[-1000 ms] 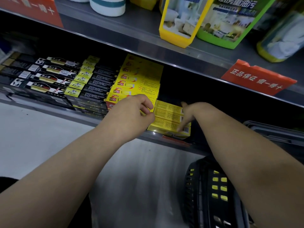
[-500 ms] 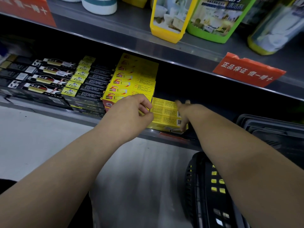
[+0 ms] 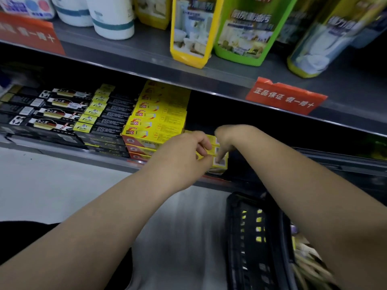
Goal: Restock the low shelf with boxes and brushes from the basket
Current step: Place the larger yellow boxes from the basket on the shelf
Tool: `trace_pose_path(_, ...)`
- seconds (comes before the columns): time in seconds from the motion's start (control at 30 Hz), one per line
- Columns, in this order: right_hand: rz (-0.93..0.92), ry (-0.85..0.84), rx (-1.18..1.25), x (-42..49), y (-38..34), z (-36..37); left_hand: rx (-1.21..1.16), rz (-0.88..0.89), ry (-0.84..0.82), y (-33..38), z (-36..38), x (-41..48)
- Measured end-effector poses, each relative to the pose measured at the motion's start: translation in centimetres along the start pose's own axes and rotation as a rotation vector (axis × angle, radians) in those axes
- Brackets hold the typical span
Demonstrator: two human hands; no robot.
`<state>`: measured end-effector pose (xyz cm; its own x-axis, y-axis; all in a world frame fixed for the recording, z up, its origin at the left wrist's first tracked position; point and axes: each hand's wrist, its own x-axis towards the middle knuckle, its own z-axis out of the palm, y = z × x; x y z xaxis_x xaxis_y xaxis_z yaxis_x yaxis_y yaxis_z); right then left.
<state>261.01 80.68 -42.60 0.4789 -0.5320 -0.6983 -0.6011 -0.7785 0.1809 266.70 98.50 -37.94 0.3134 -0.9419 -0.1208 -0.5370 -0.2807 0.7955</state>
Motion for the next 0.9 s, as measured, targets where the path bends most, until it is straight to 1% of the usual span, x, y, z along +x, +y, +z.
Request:
trace_pose_path(0.03, -0.03, 0.066, 0.055, -1.8, 0.6, -0.5, 0.021, 0.041, -0.014, 0.9, 0.6, -0.2)
trace_pose_path(0.07, -0.051, 0.144, 0.174, -3.7, 1.5, -0.7, 0.029, 0.084, -0.033, 1.9, 1.4, -0.3)
trace_pose_path(0.17, -0.113, 0.33, 0.614, -10.3, 4.8, 0.7, 0.019, 0.207, -0.112, 4.8, 4.4, -0.9)
trace_pose_path(0.23, -0.118, 0.427, 0.838, -14.3, 6.8, 3.0, -0.015, 0.284, -0.18, 6.4, 6.5, -1.5)
trace_pose_path(0.3, -0.092, 0.497, 0.986, -17.1, 8.6, 6.0, -0.015, 0.36, -0.239, 7.7, 8.1, -2.0)
trace_pose_path(0.33, -0.068, 0.513, 1.021, -17.9, 9.4, 7.8, 0.01, 0.398, -0.255, 8.2, 8.9, -2.1)
trace_pose_path(0.37, -0.04, 0.516, 1.017, -18.3, 10.0, 9.8, 0.038, 0.432, -0.269, 8.7, 9.5, -2.3)
trace_pose_path(0.43, 0.011, 0.463, 0.914, -17.9, 11.0, 14.0, 0.101, 0.492, -0.314, 9.5, 10.6, -2.6)
trace_pose_path(0.5, 0.066, 0.335, 0.763, -16.4, 11.5, 18.5, 0.2, 0.548, -0.388, 9.8, 11.6, -3.1)
trace_pose_path(0.57, 0.11, 0.15, 0.627, -14.5, 11.3, 22.7, 0.321, 0.594, -0.446, 9.9, 12.3, -3.3)
trace_pose_path(0.63, 0.104, 0.014, 0.452, -12.8, 10.5, 26.5, 0.359, 0.591, -0.461, 9.9, 12.6, -3.0)
trace_pose_path(0.7, 0.141, -0.002, 0.322, -11.4, 9.7, 29.0, 0.324, 0.537, -0.455, 9.9, 12.7, -2.6)
trace_pose_path(0.77, 0.154, 0.02, 0.326, -10.4, 9.8, 29.8, 0.245, 0.438, -0.443, 9.9, 12.8, -2.1)
trace_pose_path(0.83, 0.185, -0.032, 0.522, -10.8, 11.0, 29.3, 0.157, 0.365, -0.395, 9.9, 13.0, -1.9)
trace_pose_path(0.9, 0.186, -0.044, 0.589, -12.5, 13.1, 27.8, 0.062, 0.303, -0.348, 10.0, 13.1, -1.9)
